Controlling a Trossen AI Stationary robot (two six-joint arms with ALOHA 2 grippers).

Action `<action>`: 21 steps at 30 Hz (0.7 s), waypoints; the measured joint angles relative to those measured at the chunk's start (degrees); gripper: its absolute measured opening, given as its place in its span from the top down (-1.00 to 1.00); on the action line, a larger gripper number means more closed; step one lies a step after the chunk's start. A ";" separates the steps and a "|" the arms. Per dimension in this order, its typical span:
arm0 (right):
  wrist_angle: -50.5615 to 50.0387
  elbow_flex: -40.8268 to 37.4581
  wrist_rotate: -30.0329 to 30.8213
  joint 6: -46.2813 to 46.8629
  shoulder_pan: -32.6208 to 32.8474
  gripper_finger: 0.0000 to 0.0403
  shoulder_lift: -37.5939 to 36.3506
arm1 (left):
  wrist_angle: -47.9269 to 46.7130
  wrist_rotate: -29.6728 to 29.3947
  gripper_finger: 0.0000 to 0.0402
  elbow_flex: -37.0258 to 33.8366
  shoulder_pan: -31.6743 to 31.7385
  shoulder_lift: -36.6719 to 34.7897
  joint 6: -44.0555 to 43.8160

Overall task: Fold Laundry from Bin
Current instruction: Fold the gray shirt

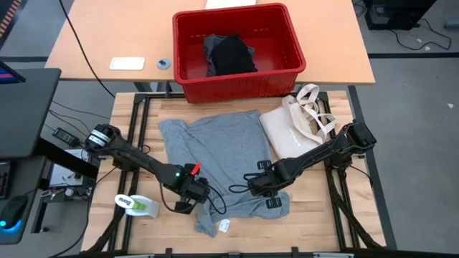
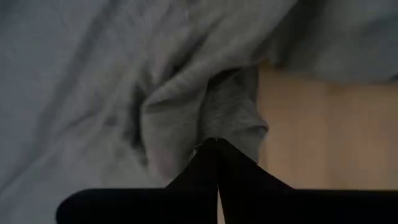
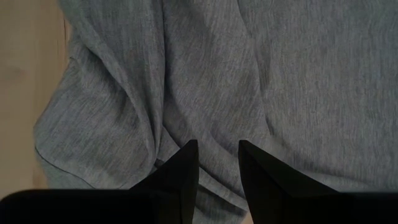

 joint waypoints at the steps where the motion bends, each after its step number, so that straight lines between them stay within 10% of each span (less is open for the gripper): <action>1: -0.10 0.00 0.00 0.10 0.00 0.40 0.00 | -2.74 1.10 0.99 1.97 -0.44 -0.49 -0.45; 8: -0.42 0.00 0.00 0.30 0.02 0.40 0.00 | -17.43 18.01 0.99 13.50 -5.24 -2.06 -7.23; 14: -0.13 0.00 0.46 0.21 0.05 0.40 0.00 | -7.96 -1.11 0.96 10.44 -7.66 -1.70 -6.18; 21: -0.12 0.00 0.00 -0.01 0.05 0.40 0.00 | 0.51 4.16 0.61 -0.86 -5.37 0.63 -12.23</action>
